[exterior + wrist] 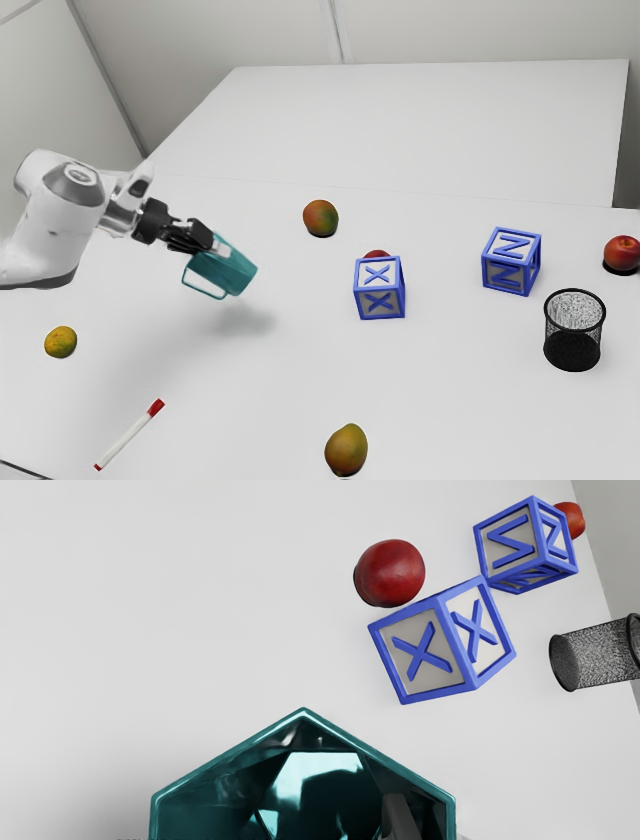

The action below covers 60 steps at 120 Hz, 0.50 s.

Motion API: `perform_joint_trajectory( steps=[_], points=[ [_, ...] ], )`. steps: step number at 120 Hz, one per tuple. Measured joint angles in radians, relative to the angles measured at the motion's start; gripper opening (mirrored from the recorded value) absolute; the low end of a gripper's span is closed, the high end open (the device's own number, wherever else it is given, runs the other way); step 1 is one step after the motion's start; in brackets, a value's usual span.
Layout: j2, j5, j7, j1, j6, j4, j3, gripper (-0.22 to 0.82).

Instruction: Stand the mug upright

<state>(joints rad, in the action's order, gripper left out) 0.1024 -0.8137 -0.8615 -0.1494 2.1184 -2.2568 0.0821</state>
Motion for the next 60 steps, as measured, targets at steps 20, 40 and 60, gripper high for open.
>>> perform_joint_trajectory(
  steps=[20, 40, 60],
  points=[
    [-0.044, 0.540, 0.144, 0.096, 0.091, 0.089, -0.035, -0.17],
    [-0.068, 0.742, 0.298, 0.152, 0.261, -0.003, -0.041, -0.17],
    [-0.065, 0.762, 0.424, 0.146, 0.387, -0.083, -0.044, -0.16]
  ],
)
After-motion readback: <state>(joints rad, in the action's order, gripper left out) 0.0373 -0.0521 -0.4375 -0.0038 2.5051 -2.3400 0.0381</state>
